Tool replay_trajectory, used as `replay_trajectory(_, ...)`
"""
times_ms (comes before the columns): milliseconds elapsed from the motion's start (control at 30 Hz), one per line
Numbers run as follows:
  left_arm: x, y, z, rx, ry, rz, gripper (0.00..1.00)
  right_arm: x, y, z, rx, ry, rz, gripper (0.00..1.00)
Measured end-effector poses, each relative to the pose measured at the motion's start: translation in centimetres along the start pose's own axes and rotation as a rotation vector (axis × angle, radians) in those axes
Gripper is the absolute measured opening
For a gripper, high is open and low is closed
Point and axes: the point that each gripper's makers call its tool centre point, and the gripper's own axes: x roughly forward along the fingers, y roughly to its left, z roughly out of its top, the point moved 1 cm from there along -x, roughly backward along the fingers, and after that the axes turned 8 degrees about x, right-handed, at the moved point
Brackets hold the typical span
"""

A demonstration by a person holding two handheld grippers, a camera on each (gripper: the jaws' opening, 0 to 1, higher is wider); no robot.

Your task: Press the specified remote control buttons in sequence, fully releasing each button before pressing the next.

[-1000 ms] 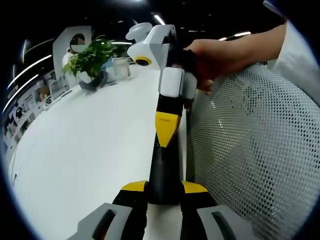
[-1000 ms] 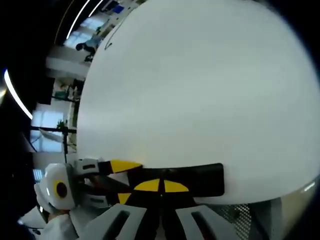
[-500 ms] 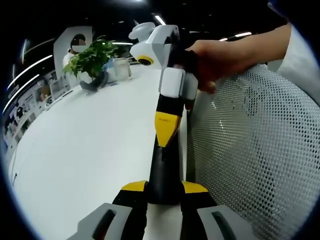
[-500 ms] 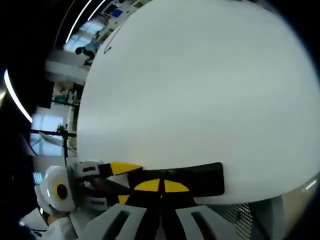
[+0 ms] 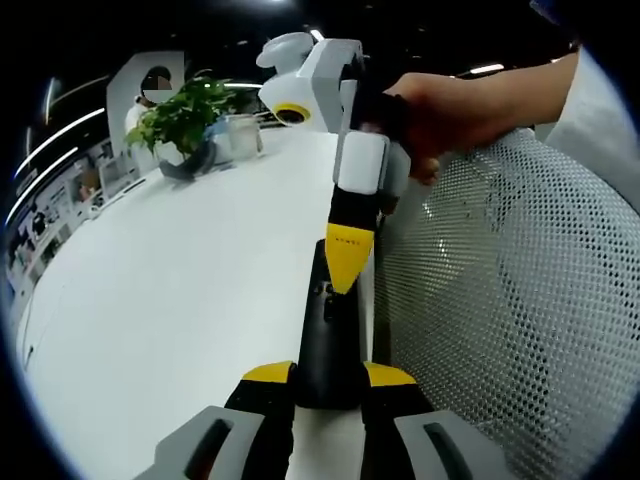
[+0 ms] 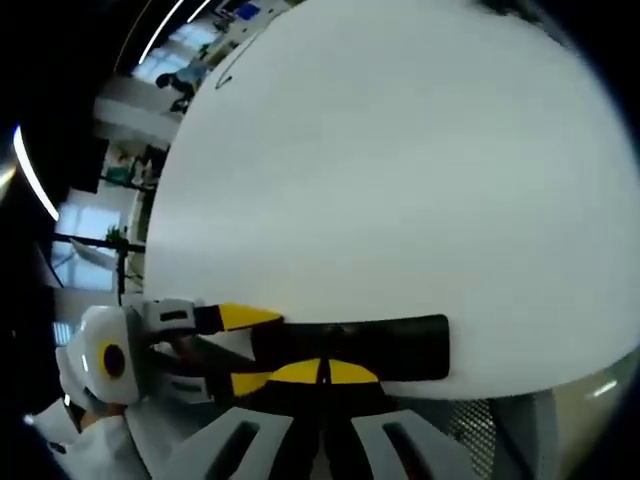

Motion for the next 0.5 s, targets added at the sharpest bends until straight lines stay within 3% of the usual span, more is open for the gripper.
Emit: replay_trajectory(500, 0.02, -0.09, 0.05, 0.014, -0.002, -0.001, 0.24, 0.1, -0.31, -0.03, -0.018, -0.004, -0.029, 0.0)
